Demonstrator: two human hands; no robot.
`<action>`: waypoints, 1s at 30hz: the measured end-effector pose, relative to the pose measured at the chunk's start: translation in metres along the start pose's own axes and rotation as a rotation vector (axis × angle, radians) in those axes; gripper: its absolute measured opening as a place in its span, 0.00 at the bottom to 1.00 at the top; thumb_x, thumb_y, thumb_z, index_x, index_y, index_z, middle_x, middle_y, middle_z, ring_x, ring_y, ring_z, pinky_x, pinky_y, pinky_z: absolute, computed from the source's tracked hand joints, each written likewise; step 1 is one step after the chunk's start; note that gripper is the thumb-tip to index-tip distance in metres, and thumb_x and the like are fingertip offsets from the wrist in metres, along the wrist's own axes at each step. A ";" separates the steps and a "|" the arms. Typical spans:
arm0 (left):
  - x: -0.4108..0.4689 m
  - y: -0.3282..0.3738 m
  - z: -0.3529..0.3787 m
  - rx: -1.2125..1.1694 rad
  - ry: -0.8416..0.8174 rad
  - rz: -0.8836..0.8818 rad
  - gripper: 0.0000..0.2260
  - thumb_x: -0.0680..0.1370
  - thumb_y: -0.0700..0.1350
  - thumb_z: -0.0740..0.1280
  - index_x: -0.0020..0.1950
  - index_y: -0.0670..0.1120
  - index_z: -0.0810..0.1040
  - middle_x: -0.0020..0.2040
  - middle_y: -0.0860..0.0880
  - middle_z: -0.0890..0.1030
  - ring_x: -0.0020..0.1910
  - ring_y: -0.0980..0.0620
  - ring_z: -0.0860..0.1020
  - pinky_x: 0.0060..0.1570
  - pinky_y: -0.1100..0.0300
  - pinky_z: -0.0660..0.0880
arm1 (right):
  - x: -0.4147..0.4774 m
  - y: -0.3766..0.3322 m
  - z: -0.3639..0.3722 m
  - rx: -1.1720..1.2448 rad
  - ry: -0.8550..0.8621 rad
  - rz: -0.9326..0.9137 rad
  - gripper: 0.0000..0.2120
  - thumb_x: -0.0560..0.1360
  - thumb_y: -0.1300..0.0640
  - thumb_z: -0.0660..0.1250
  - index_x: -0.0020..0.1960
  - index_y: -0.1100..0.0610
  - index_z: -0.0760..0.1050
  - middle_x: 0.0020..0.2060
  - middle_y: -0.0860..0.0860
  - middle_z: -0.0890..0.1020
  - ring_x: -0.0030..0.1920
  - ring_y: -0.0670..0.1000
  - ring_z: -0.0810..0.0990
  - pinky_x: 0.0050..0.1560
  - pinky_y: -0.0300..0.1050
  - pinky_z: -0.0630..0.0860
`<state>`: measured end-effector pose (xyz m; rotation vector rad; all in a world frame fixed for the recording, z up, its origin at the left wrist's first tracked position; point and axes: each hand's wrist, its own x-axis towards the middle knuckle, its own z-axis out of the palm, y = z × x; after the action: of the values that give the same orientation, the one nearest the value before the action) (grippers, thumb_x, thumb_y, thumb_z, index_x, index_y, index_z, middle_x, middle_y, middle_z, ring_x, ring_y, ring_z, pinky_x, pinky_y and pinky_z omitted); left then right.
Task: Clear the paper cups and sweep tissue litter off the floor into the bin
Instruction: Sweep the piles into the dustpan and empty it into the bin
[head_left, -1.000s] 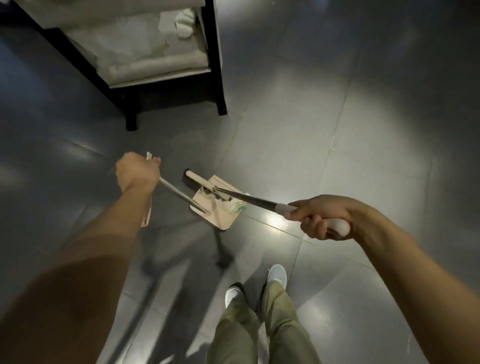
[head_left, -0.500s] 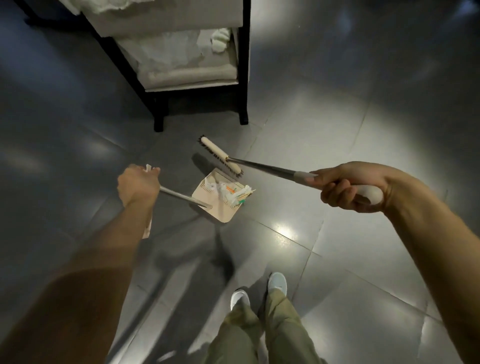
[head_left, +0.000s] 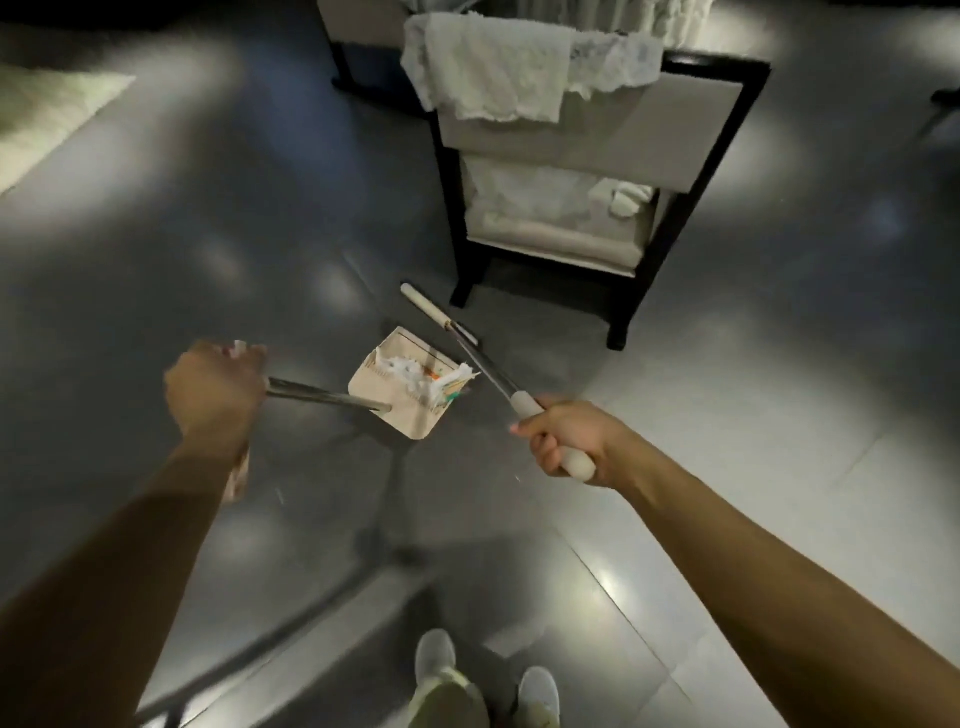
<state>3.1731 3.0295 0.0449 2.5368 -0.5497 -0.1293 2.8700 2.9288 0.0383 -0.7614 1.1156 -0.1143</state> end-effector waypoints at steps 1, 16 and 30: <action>0.015 -0.004 -0.008 0.003 0.013 -0.002 0.17 0.76 0.50 0.65 0.46 0.35 0.79 0.46 0.33 0.80 0.49 0.34 0.78 0.48 0.48 0.75 | 0.017 -0.006 0.015 -0.017 -0.010 -0.007 0.21 0.76 0.69 0.63 0.67 0.57 0.67 0.23 0.49 0.68 0.19 0.41 0.65 0.18 0.31 0.64; 0.373 -0.032 -0.065 -0.095 0.238 -0.082 0.10 0.76 0.48 0.63 0.52 0.46 0.80 0.48 0.40 0.81 0.50 0.38 0.77 0.45 0.54 0.70 | 0.299 -0.247 0.272 -0.161 -0.144 -0.103 0.27 0.78 0.70 0.60 0.73 0.55 0.62 0.26 0.50 0.68 0.20 0.42 0.64 0.18 0.33 0.63; 0.810 0.043 -0.022 -0.160 0.271 -0.114 0.16 0.73 0.54 0.67 0.58 0.48 0.79 0.54 0.42 0.81 0.55 0.39 0.78 0.56 0.50 0.75 | 0.557 -0.580 0.415 -0.261 -0.128 -0.160 0.25 0.78 0.69 0.60 0.73 0.57 0.62 0.30 0.52 0.69 0.23 0.42 0.65 0.20 0.32 0.65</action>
<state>3.9016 2.6760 0.1014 2.3771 -0.2767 0.1230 3.6398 2.4522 0.0521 -1.0769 0.9569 -0.0532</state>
